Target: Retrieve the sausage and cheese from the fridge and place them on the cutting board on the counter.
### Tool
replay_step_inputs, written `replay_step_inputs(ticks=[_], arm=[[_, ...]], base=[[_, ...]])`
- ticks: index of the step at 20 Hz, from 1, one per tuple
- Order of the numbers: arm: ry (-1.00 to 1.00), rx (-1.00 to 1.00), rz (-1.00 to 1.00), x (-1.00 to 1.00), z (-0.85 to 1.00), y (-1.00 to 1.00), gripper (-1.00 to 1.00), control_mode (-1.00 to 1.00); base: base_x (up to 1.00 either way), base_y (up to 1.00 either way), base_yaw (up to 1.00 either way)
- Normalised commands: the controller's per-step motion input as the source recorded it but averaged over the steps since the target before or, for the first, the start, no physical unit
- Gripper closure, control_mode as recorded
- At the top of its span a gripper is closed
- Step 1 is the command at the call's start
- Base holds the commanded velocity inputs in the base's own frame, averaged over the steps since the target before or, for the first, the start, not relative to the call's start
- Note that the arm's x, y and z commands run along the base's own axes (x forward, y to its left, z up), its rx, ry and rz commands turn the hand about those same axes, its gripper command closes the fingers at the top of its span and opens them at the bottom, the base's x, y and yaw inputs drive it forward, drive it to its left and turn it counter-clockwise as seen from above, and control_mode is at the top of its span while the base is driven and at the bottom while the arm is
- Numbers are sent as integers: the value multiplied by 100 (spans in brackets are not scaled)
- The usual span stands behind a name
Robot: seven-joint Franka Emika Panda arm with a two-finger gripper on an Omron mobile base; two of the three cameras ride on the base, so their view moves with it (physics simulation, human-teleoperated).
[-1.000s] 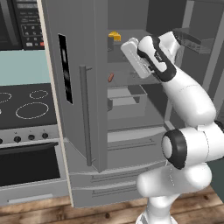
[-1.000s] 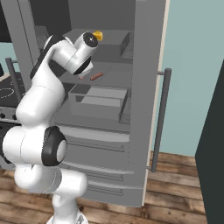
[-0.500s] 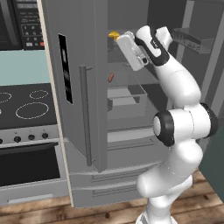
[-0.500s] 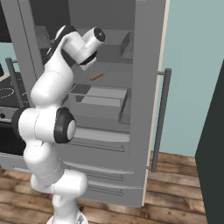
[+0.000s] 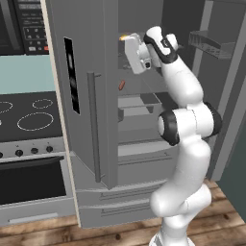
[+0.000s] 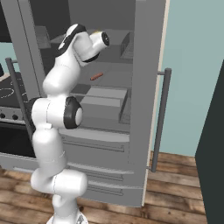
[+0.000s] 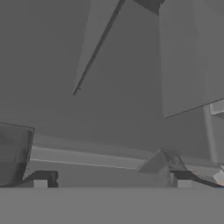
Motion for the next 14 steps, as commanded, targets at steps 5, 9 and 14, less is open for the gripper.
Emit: replay_step_inputs(ticks=[5, 9, 14], arm=[[-15, 6, 18, 17, 10, 48, -100, -100], [-14, 2, 20, 3, 24, 44, -100, -100], [-20, 0, 20, -23, 26, 32, -100, -100]], base=[[0, 0, 0], [0, 0, 0], [0, 0, 0]])
